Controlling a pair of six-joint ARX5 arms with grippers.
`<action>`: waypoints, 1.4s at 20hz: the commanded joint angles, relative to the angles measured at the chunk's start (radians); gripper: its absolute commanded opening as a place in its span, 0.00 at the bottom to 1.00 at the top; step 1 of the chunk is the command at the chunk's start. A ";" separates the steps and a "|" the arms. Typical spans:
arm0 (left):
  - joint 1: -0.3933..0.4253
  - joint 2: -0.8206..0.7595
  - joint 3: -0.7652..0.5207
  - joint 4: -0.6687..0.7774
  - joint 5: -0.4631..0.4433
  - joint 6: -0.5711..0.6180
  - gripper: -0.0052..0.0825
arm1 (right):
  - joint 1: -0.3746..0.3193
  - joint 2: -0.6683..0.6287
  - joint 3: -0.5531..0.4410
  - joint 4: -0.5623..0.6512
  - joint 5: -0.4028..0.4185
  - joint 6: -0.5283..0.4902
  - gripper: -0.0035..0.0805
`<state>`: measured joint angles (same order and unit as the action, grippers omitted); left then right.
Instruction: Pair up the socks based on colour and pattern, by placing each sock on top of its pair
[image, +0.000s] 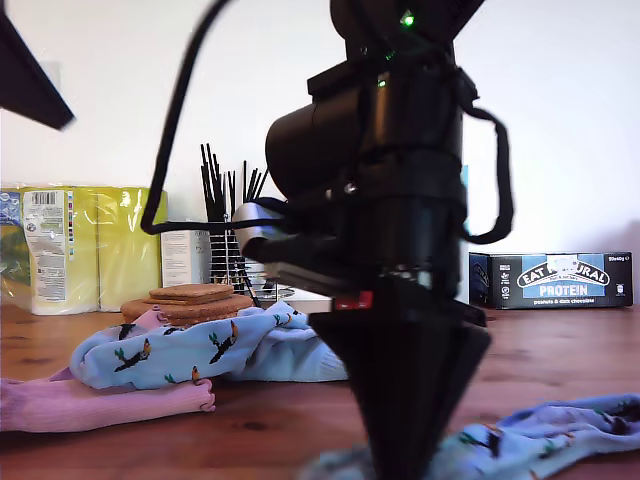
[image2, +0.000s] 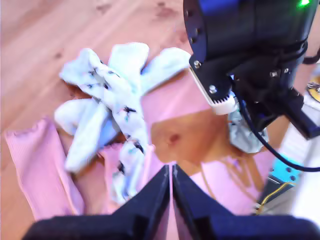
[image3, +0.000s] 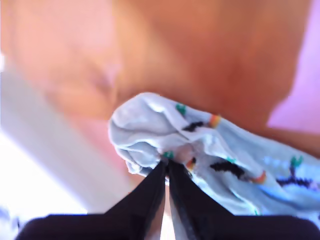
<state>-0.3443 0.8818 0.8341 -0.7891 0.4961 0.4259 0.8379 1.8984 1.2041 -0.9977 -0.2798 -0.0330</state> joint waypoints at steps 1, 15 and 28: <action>0.001 -0.088 0.023 -0.037 0.004 -0.020 0.03 | 0.001 -0.041 -0.008 -0.053 0.003 -0.024 0.03; 0.002 -0.297 0.023 -0.131 0.049 -0.041 0.03 | -0.256 -0.413 -0.137 -0.121 0.328 0.152 0.03; 0.002 -0.279 0.023 -0.111 0.034 -0.033 0.03 | -0.577 -0.385 -0.301 0.157 0.417 0.062 0.03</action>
<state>-0.3443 0.5983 0.8677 -0.9112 0.5293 0.3916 0.2623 1.4902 0.9249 -0.8471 0.1406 0.0319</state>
